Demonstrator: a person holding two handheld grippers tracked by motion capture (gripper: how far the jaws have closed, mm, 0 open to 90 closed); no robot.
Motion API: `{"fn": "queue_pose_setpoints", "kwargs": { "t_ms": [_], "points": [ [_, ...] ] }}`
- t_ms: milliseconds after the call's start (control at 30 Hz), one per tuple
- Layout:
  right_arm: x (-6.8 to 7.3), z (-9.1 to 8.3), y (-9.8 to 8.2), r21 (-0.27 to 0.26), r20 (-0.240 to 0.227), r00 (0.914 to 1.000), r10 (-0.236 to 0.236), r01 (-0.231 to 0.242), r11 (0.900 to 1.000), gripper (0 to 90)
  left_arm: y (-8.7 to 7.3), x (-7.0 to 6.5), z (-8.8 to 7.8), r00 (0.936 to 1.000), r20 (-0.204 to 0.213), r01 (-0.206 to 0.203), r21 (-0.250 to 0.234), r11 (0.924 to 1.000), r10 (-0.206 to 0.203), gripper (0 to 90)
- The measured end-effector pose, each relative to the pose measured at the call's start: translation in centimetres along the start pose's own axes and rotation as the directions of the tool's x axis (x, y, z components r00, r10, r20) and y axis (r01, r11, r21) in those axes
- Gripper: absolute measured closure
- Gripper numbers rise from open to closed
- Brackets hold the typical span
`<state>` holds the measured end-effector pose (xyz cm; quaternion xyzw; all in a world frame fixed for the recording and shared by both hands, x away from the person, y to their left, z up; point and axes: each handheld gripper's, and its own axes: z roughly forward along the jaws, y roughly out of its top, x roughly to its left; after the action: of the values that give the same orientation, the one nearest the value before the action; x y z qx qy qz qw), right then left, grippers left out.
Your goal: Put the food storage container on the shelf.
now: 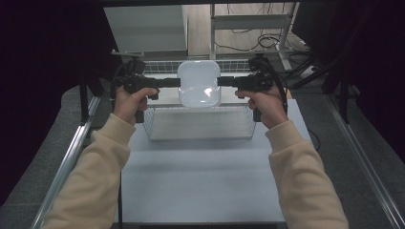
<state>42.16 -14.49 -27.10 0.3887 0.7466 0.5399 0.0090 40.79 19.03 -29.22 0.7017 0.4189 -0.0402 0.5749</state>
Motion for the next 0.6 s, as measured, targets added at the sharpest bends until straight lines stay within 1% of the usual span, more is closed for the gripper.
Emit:
{"fn": "queue_pose_setpoints", "kwargs": {
  "t_ms": [133, 167, 233, 267, 300, 333, 400, 467, 533, 567, 600],
  "points": [
    [-1.1, 0.6, 0.6, 0.018, -0.001, 0.9994, 0.033, -0.033, 0.999, 79.3, 0.7, 1.0, 0.7, 0.9996, 0.002, 0.029, 0.016, 0.9995, -0.029, 80.6],
    [-1.1, 0.6, 0.6, 0.018, -0.001, 0.9994, 0.033, -0.033, 0.999, 79.3, 0.7, 1.0, 0.7, 0.9996, 0.002, 0.029, 0.016, 0.9995, -0.029, 80.6],
    [-1.7, 1.2, 0.9, 0.037, 0.012, 0.9981, 0.061, -0.061, 0.997, 78.9, 1.1, 1.7, 1.4, 0.9987, -0.015, 0.048, 0.036, 0.9982, -0.048, 80.6],
    [-2.2, 1.8, 1.1, 0.057, 0.033, 0.9970, 0.069, -0.071, 0.996, 78.3, 1.3, 2.1, 1.8, 0.9978, -0.033, 0.060, 0.057, 0.9966, -0.058, 80.5],
    [-2.4, 2.1, 1.2, 0.071, 0.044, 0.9960, 0.078, -0.081, 0.994, 78.2, 1.5, 2.4, 2.0, 0.9969, -0.033, 0.074, 0.059, 0.9955, -0.072, 80.5],
    [-2.7, 2.3, 1.3, 0.071, 0.046, 0.9948, 0.091, -0.094, 0.993, 78.1, 1.6, 2.7, 2.1, 0.9953, -0.026, 0.095, 0.057, 0.9938, -0.094, 80.4],
    [-3.2, 2.6, 1.6, 0.069, 0.039, 0.9929, 0.113, -0.115, 0.991, 77.8, 2.0, 3.2, 2.3, 0.9926, -0.020, 0.121, 0.056, 0.9911, -0.120, 80.4],
    [-3.5, 2.9, 1.9, 0.069, 0.039, 0.9911, 0.127, -0.130, 0.989, 76.9, 2.3, 3.7, 2.5, 0.9888, -0.018, 0.149, 0.061, 0.9869, -0.148, 80.3],
    [-4.0, 3.2, 2.2, 0.078, 0.033, 0.9882, 0.150, -0.152, 0.985, 75.8, 2.7, 4.5, 2.7, 0.9816, -0.004, 0.191, 0.066, 0.9794, -0.191, 80.0],
    [-4.2, 3.4, 2.3, 0.080, 0.028, 0.9858, 0.166, -0.168, 0.983, 75.2, 2.7, 4.8, 2.8, 0.9786, 0.000, 0.205, 0.066, 0.9765, -0.206, 79.7],
    [-4.4, 3.6, 2.4, 0.083, 0.021, 0.9841, 0.176, -0.177, 0.981, 74.7, 2.8, 5.2, 2.9, 0.9735, 0.010, 0.227, 0.061, 0.9719, -0.228, 79.4]
  ]
}}
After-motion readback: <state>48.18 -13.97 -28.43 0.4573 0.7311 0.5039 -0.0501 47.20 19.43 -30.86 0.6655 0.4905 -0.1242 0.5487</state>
